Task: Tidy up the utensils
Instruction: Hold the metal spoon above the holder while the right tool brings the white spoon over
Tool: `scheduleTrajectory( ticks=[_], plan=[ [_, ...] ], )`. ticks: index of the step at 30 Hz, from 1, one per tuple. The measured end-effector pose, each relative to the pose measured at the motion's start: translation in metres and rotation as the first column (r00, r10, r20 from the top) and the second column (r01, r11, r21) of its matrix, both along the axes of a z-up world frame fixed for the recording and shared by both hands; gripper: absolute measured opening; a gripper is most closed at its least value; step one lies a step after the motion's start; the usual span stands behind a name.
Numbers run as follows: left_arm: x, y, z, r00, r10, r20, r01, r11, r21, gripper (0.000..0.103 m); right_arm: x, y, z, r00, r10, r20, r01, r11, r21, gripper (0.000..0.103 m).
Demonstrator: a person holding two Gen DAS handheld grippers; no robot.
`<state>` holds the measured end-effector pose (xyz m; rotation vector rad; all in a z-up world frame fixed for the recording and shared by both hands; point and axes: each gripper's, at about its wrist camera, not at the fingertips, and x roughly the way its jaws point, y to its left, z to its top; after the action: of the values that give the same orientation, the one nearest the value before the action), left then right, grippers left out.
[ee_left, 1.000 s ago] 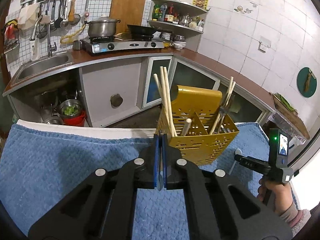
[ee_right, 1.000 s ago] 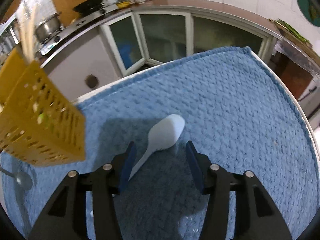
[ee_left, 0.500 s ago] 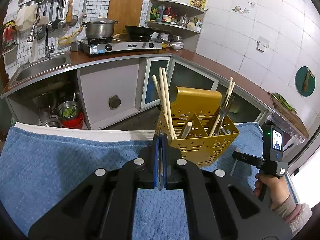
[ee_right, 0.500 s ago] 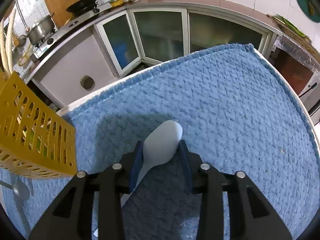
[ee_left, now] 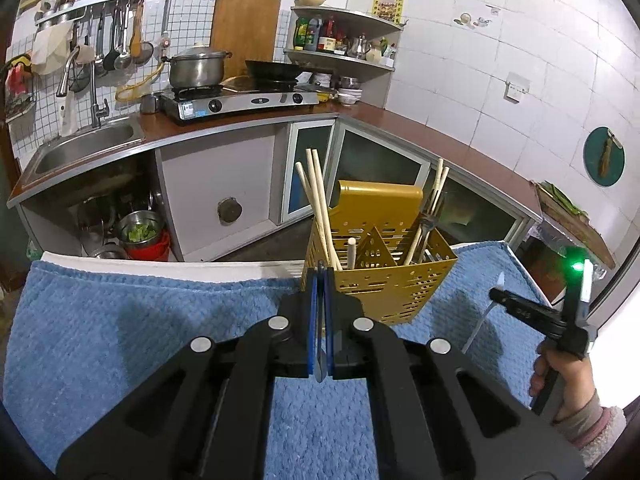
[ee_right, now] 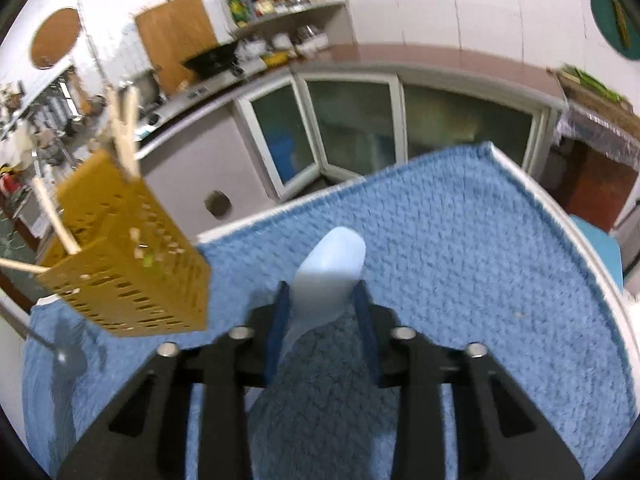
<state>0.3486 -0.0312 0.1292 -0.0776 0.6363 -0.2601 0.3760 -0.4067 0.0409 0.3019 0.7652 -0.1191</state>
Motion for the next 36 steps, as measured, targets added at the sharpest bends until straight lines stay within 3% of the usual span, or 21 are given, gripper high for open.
scheduleTrajectory(
  ticks=[4,10,16,18,19,20,24,26,29,36],
  plan=[
    [-0.005,-0.003,0.006,1.0,-0.003,0.002,0.003,1.0,0.004,0.001,-0.009,0.004,0.011,0.999,0.042,0.025,-0.041,0.999,-0.035,0.004],
    [-0.009,-0.005,0.008,1.0,-0.01,0.0,0.01,1.0,0.012,0.001,-0.009,-0.008,0.001,0.999,0.046,0.001,-0.046,0.999,0.012,0.001],
    [-0.006,-0.008,0.003,1.0,-0.018,-0.013,0.018,1.0,0.018,0.001,0.013,-0.032,-0.019,0.995,-0.009,-0.095,0.015,0.998,0.058,0.006],
    [-0.004,-0.007,-0.001,1.0,-0.018,-0.019,0.018,1.0,0.015,0.001,0.022,-0.037,-0.031,0.989,-0.025,-0.145,0.036,0.997,0.074,0.021],
    [-0.003,-0.006,-0.002,1.0,-0.019,-0.021,0.02,1.0,0.014,0.001,0.026,-0.041,-0.036,0.987,-0.032,-0.156,0.048,0.993,0.104,0.045],
    [-0.001,-0.006,-0.003,1.0,-0.021,-0.023,0.021,1.0,0.015,0.001,0.026,-0.042,-0.039,0.987,-0.04,-0.155,0.058,0.992,0.11,0.049],
    [0.002,-0.003,-0.007,0.999,-0.023,-0.026,0.023,1.0,0.008,0.001,0.035,-0.045,-0.05,0.981,-0.057,-0.185,0.08,0.989,0.122,0.043],
    [0.003,-0.002,-0.009,0.999,-0.026,-0.029,0.026,1.0,0.002,0.001,0.037,-0.053,-0.058,0.973,-0.077,-0.22,0.118,0.977,0.18,0.031],
    [0.003,-0.004,-0.009,0.999,-0.03,-0.027,0.03,1.0,0.0,0.001,0.037,-0.063,-0.069,0.97,-0.087,-0.229,0.156,0.941,0.302,0.029],
    [0.006,-0.005,-0.014,0.999,-0.033,-0.031,0.033,0.999,0.002,0.001,0.049,-0.055,-0.075,0.97,-0.095,-0.222,0.163,0.936,0.312,0.025]
  ],
)
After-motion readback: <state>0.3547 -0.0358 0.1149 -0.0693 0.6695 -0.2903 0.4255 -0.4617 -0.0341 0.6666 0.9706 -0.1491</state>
